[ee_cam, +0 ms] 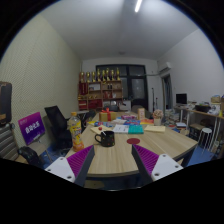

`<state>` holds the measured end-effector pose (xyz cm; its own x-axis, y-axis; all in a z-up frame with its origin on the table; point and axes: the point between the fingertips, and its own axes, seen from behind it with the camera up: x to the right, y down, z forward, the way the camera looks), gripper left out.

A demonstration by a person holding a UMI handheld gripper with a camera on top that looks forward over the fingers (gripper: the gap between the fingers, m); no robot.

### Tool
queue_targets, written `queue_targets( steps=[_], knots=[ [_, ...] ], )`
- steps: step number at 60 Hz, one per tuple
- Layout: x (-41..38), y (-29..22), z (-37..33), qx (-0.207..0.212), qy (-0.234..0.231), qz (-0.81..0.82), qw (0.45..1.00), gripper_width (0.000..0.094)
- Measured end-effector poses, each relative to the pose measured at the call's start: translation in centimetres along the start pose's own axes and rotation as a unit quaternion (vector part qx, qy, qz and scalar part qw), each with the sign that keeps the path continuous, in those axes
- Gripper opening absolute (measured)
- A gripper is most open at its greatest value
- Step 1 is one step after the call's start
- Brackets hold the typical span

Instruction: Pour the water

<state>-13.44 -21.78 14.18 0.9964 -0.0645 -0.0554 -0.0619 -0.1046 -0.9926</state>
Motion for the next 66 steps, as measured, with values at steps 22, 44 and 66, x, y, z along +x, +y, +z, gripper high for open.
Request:
queue_targets(
  steps=[22, 44, 66],
  knots=[
    [-4.5, 1.3, 4.4, 0.001, -0.033, -0.036, 0.999, 0.0821],
    [-18.6, 2.1, 18.3, 0.020, -0.097, -0.025, 0.995, 0.0809],
    [-19.5, 2.6, 29.8, 0.011, -0.022, -0.024, 0.999, 0.0731]
  ],
)
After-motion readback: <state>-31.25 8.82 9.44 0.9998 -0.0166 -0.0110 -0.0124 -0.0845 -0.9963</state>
